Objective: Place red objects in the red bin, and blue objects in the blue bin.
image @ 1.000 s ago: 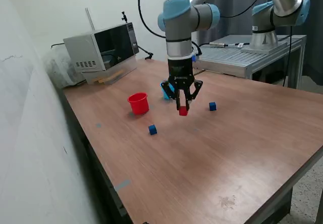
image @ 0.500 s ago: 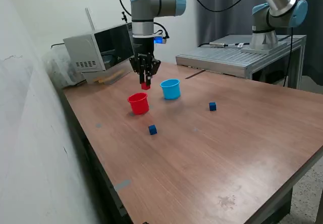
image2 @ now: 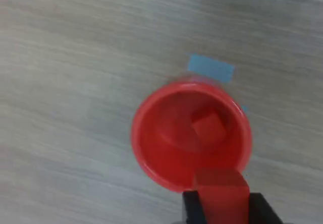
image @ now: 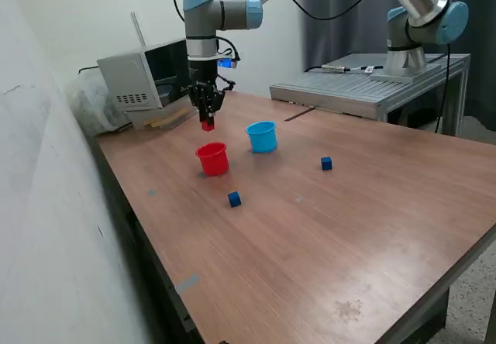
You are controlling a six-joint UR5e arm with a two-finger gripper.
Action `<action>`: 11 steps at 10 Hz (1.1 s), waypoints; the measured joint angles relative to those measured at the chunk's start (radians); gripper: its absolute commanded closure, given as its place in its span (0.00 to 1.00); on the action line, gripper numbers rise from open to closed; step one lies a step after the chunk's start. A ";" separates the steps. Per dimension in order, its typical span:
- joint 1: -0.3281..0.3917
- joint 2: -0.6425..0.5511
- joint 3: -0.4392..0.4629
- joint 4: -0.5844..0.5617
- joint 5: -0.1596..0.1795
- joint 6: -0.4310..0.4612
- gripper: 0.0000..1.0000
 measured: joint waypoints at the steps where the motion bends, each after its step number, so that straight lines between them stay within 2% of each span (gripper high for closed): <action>1: -0.007 0.013 0.000 -0.003 0.000 0.001 1.00; 5: -0.023 0.055 -0.007 -0.028 0.000 0.017 1.00; 6: -0.023 0.057 -0.008 -0.031 0.000 0.019 0.00; 11: -0.014 0.051 -0.002 -0.026 -0.002 0.032 0.00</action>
